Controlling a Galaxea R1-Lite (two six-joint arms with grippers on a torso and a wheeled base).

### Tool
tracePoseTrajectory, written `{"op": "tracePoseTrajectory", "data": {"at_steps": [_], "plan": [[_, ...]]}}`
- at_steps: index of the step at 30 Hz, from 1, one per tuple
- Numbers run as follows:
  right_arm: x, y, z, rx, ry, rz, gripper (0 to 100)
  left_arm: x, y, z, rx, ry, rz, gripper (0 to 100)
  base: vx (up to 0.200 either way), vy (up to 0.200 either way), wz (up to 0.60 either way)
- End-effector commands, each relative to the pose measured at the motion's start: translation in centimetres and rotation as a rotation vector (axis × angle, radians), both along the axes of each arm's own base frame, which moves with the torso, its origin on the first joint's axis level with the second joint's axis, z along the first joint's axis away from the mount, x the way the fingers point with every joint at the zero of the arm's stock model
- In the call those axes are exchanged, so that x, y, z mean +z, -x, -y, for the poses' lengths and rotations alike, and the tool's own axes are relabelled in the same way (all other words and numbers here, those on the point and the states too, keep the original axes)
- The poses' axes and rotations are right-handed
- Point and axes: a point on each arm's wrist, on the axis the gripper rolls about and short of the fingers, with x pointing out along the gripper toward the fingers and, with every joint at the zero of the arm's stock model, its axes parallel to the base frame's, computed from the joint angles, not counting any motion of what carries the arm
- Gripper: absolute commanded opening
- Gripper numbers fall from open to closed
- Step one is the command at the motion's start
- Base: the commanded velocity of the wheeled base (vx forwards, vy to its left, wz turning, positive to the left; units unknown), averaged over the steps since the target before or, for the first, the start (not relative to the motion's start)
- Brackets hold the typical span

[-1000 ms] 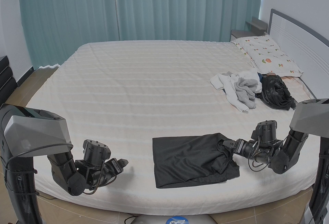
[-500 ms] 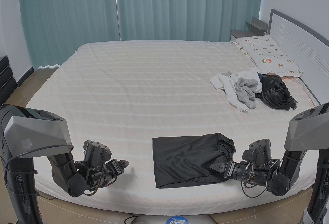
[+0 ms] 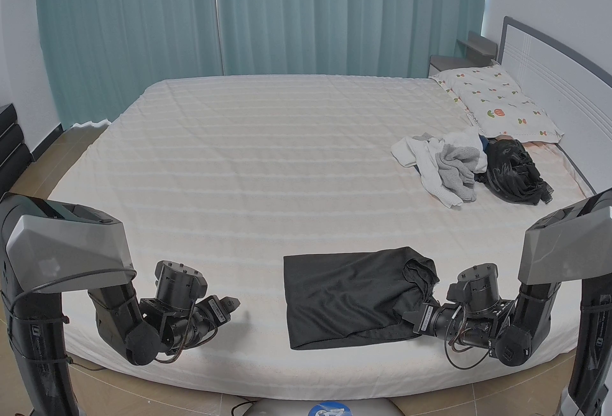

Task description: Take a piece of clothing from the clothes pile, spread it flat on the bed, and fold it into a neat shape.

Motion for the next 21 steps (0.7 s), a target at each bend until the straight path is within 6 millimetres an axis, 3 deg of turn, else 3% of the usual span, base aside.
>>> {"op": "tracePoseTrajectory", "data": {"at_steps": [1, 5, 13, 21], "plan": [[-0.2, 0.4, 0.4, -0.008, 0.006, -0.019, 0, 0.0, 0.0, 0.0, 0.000, 0.000, 0.001, 100, 0.000, 0.000, 0.00], [-0.3, 0.8, 1.1, -0.024, 0.016, -0.037, 0, 0.0, 0.0, 0.0, 0.000, 0.000, -0.001, 100, 0.000, 0.000, 0.00], [1.4, 2.7, 2.5, -0.032, 0.003, -0.009, 0, -0.1, 0.1, 0.0, -0.001, -0.001, -0.004, 100, 0.000, 0.000, 0.00], [1.2, 4.1, 6.0, -0.047, 0.049, -0.061, 0, -0.1, 0.1, 0.2, 0.004, 0.007, -0.004, 100, 0.000, 0.000, 0.00]]}}
